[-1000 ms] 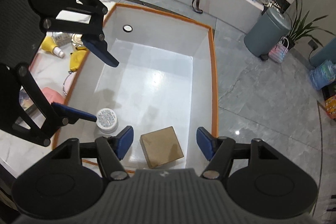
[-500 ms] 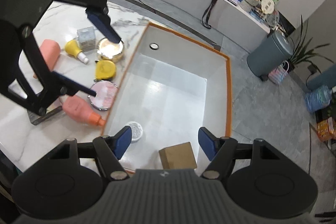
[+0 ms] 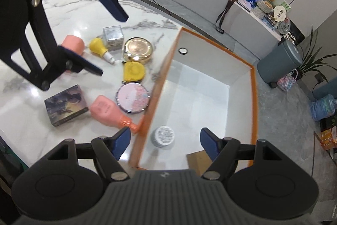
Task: Organize rigid objects
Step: 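Withdraw both tools from the box back over the table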
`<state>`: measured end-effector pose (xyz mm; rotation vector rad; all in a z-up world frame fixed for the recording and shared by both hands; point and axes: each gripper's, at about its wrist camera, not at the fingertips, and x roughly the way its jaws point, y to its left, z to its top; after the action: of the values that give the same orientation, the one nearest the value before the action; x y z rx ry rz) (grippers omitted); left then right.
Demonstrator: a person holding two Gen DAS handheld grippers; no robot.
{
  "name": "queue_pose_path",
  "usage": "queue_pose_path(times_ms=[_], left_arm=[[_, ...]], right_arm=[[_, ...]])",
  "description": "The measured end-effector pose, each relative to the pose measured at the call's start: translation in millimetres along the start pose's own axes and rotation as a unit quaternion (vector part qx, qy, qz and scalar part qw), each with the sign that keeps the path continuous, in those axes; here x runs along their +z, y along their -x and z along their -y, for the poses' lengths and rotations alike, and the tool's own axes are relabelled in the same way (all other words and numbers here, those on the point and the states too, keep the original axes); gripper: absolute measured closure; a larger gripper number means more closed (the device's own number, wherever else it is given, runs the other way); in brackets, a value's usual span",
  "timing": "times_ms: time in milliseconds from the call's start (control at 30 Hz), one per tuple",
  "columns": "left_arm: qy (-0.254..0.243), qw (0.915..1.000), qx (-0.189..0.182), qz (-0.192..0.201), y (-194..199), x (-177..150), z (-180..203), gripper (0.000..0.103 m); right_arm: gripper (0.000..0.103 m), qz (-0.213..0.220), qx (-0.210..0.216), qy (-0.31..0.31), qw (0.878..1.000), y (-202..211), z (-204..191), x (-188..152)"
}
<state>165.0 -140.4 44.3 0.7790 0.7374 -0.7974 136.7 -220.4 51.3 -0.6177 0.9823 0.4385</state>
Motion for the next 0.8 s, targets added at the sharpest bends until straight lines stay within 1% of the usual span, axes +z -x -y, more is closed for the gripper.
queue_pose_path(times_ms=[100, 200, 300, 367, 433, 467, 500, 567, 600, 667, 700, 733, 800], left_arm=[[0.064, 0.9977, 0.007, 0.02, 1.6, -15.5, -9.6, 0.023], [0.135, 0.9898, 0.027, 0.034, 4.5, -40.0, -17.0, 0.022], [0.196, 0.9784, 0.052, 0.043, 5.5, -71.6, -16.5, 0.019], [0.227, 0.9711, 0.062, 0.042, 4.7, -93.0, -16.4, 0.019], [0.255, 0.9634, 0.071, 0.039, 2.5, -114.7, -13.8, 0.019], [0.268, 0.9599, 0.072, 0.04, 1.7, -124.3, -10.4, 0.019], [0.283, 0.9554, 0.07, 0.044, 1.0, -135.0, -7.8, 0.019], [0.312, 0.9462, 0.066, 0.056, 1.3, -154.0, -0.5, 0.019], [0.329, 0.9399, 0.066, 0.063, 1.9, -162.9, 3.5, 0.019], [0.355, 0.9294, 0.069, 0.074, 3.2, -173.5, 15.8, 0.019], [0.364, 0.9254, 0.07, 0.081, 4.3, -177.8, 23.0, 0.019], [0.37, 0.9221, 0.072, 0.089, 6.5, -179.3, 30.2, 0.018], [0.376, 0.9182, 0.072, 0.101, 7.5, -180.8, 42.7, 0.017]], right_arm=[[0.031, 0.016, 0.011, -0.025, 0.999, -4.7, -6.5, -2.5], [0.031, 0.049, 0.017, -0.075, 0.996, -9.0, -12.3, -8.9], [0.03, 0.074, 0.005, -0.118, 0.99, -17.9, -25.4, -18.4], [0.03, 0.088, -0.009, -0.137, 0.987, -25.0, -37.8, -26.1], [0.03, 0.099, -0.014, -0.149, 0.984, -33.7, -50.6, -34.1], [0.023, 0.104, -0.012, -0.154, 0.982, -38.3, -56.3, -37.4], [0.021, 0.114, -0.019, -0.159, 0.98, -41.6, -63.7, -41.1], [0.02, 0.137, -0.052, -0.154, 0.977, -44.4, -78.5, -47.1], [0.02, 0.145, -0.069, -0.155, 0.975, -45.0, -84.5, -49.5], [0.021, 0.168, -0.088, -0.171, 0.967, -43.3, -91.8, -54.6], [0.022, 0.182, -0.088, -0.18, 0.963, -41.5, -94.2, -58.0], [0.021, 0.194, -0.081, -0.189, 0.959, -39.3, -95.4, -62.5], [0.021, 0.21, -0.077, -0.205, 0.953, -37.4, -99.7, -67.7]])
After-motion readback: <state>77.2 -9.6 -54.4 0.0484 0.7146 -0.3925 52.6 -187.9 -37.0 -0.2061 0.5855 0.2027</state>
